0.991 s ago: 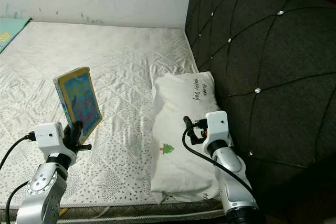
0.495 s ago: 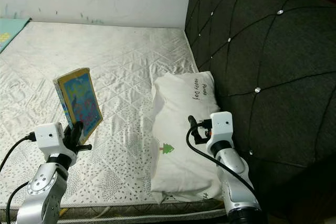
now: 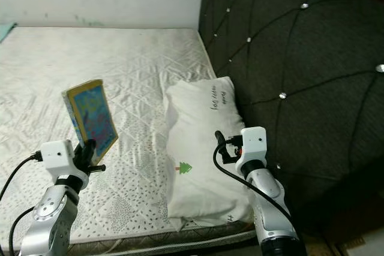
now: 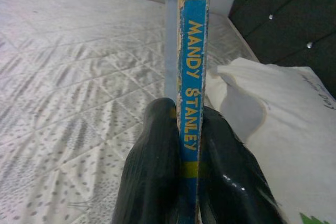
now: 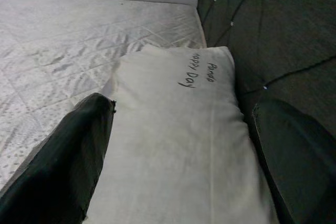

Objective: Clean up the room

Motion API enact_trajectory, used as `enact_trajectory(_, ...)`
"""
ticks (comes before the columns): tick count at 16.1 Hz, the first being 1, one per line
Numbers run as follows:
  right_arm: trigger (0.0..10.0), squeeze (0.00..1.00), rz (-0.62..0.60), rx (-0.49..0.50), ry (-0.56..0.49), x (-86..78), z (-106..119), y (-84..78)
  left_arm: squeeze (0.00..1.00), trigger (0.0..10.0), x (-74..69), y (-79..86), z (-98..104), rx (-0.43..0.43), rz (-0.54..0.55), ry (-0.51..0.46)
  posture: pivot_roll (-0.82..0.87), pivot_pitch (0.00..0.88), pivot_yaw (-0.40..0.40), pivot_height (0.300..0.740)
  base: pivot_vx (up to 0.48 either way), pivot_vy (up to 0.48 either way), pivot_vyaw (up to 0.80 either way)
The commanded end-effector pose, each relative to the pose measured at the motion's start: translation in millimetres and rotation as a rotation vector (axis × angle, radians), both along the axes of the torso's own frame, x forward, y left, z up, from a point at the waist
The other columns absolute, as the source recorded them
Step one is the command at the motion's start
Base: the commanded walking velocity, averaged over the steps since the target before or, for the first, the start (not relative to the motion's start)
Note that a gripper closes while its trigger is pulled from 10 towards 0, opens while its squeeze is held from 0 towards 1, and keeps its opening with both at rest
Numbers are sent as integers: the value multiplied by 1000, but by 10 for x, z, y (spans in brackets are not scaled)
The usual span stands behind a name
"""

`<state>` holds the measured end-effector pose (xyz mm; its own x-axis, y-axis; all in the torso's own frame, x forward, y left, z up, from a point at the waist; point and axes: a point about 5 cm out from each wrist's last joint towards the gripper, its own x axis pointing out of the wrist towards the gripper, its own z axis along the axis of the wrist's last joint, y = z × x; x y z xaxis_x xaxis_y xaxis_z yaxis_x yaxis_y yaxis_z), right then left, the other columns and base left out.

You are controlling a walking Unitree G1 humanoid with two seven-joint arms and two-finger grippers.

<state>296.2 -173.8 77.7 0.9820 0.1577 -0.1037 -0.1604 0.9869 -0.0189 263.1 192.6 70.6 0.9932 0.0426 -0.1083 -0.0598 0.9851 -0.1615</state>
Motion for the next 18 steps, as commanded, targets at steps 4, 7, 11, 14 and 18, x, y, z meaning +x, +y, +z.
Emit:
enact_trajectory(4,10000,0,-12,-15,-12,-10,13,-38,0,10000,40,3,89,1,0,-41,-104,54,-41,740,0,0,0)
enact_trajectory(7,10000,0,-19,12,-10,-23,17,-30,0,10000,50,-29,108,-3,-13,-48,-106,64,-43,740,0,0,0)
enact_trajectory(11,10000,0,-35,18,-10,-42,21,-46,0,10000,40,-71,114,-17,-44,-49,-108,81,-42,740,0,0,0)
enact_trajectory(14,10000,0,-47,18,-1,-60,6,-66,0,10000,38,-67,115,-18,-47,-46,-106,88,-41,740,0,0,0)
enact_trajectory(18,10000,0,-73,20,14,-57,-11,-101,0,10000,62,-78,145,-20,-44,-61,-106,96,-47,740,0,0,0)
